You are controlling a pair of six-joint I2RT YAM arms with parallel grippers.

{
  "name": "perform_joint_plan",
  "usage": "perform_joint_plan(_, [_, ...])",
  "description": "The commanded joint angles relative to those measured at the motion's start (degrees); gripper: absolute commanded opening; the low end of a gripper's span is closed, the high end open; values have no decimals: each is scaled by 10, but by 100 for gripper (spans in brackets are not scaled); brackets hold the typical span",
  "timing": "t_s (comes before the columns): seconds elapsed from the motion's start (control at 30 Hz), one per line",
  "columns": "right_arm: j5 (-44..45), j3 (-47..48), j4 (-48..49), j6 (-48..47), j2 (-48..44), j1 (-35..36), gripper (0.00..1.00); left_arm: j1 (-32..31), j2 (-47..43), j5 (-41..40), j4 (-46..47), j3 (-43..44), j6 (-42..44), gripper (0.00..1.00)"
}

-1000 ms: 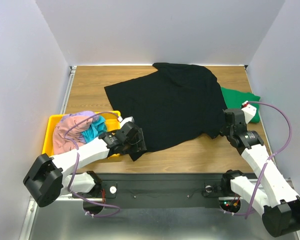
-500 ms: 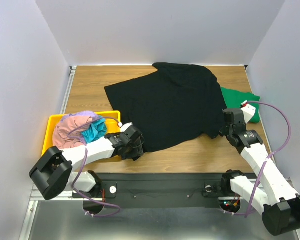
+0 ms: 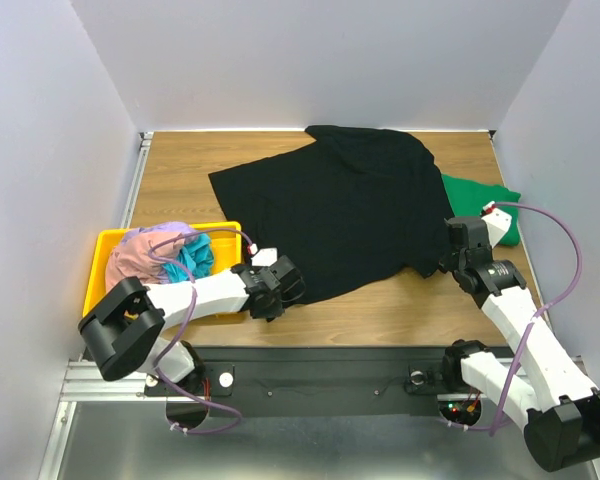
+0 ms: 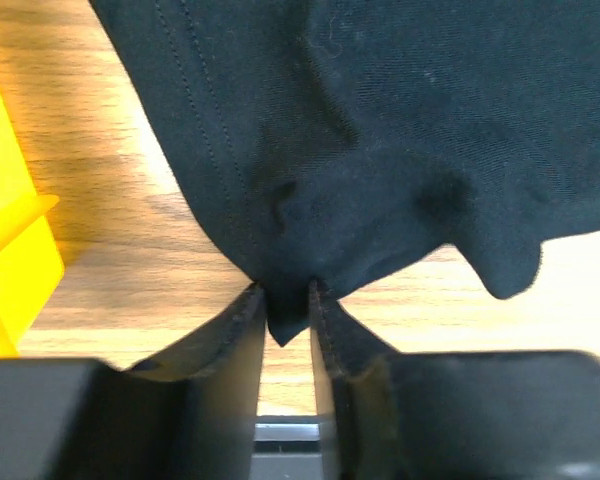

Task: Fold and stack the t-shirts
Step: Flatten the tshirt out

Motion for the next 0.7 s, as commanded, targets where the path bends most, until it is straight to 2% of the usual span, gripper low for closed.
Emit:
perform_joint_plan(0.0, [13, 15, 13, 2, -8, -2, 0, -19, 51, 13, -27, -28, -12, 26])
perform_joint_plan(0.1, [14, 14, 13, 2, -15, -2, 0, -20, 51, 14, -26, -28, -7, 0])
perform_joint_plan(0.27, [21, 15, 13, -2, -31, -2, 0, -22, 7, 3, -42, -22, 0, 0])
perform_joint_plan(0.5, [48, 53, -13, -6, -86, -2, 0, -22, -165, 38, -69, -24, -2, 0])
perform_joint_plan(0.67, [33, 64, -22, -5, -103, -2, 0, -22, -225, 48, -89, -17, -5, 0])
